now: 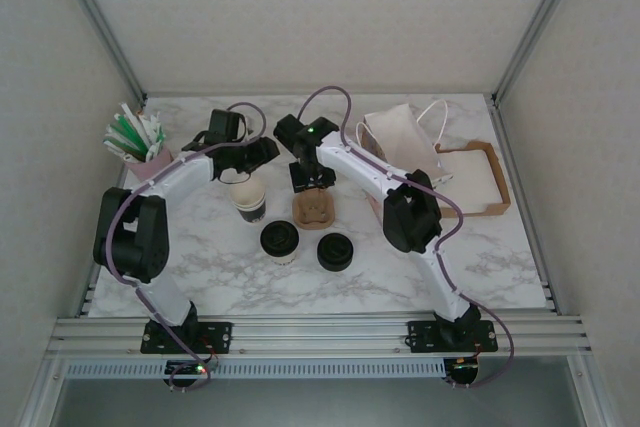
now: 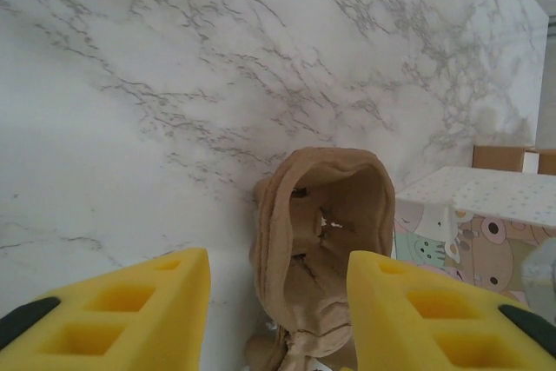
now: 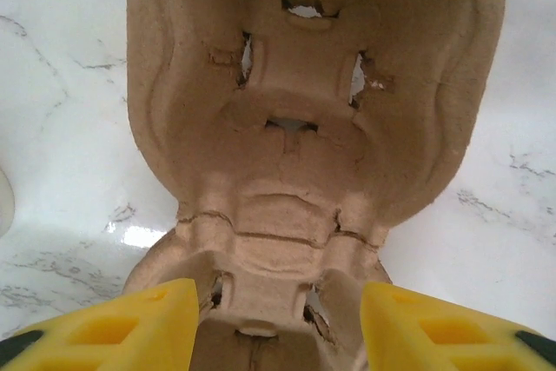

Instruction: Pack the takeout coffee

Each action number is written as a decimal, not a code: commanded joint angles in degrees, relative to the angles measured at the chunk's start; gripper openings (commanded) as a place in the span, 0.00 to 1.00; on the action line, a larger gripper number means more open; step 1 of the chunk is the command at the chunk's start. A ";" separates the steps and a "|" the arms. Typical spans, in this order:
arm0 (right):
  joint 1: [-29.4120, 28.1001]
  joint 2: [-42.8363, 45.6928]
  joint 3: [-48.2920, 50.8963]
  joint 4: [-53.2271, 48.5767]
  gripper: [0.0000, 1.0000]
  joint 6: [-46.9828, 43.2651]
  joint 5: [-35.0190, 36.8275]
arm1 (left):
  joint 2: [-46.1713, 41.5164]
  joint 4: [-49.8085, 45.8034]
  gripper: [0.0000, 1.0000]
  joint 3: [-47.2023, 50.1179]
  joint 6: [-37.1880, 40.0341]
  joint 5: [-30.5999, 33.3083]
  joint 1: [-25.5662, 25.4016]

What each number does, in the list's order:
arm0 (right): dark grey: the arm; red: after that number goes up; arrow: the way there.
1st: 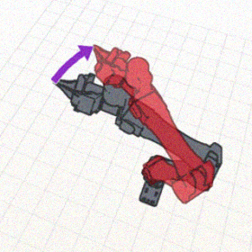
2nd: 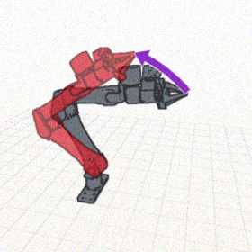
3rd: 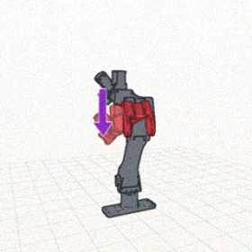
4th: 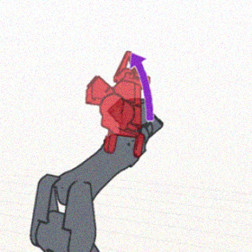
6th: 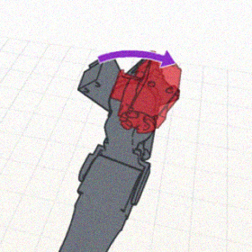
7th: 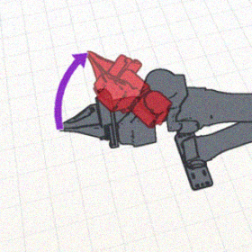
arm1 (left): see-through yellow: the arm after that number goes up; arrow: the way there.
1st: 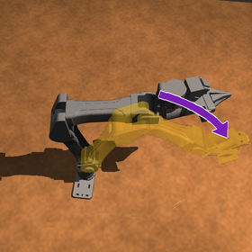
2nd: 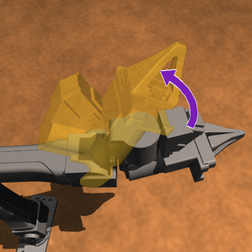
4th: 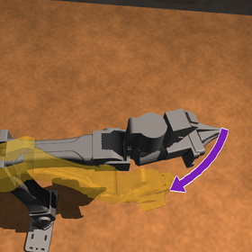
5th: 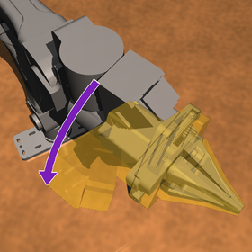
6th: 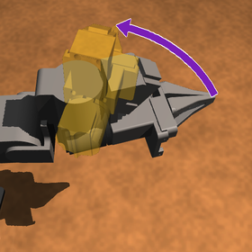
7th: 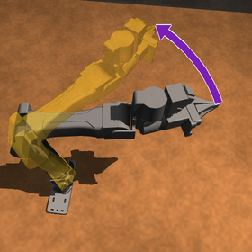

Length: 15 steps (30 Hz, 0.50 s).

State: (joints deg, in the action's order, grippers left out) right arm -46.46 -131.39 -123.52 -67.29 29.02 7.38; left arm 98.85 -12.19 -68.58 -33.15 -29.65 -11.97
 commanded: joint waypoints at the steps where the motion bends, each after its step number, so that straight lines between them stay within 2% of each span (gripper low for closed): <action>1: 0.40 -1.82 -2.47 -1.49 0.52 0.91 -0.31 | 0.83 0.85 0.45 -1.28 1.15 -1.11 -0.43; 15: 0.84 -4.54 -3.40 -2.31 0.51 1.16 0.05 | 0.74 1.31 0.42 -0.42 1.15 -1.02 -0.59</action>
State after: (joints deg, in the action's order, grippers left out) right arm -46.09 -134.63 -125.03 -67.81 29.32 7.40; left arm 99.29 -11.75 -68.58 -32.97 -30.09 -12.29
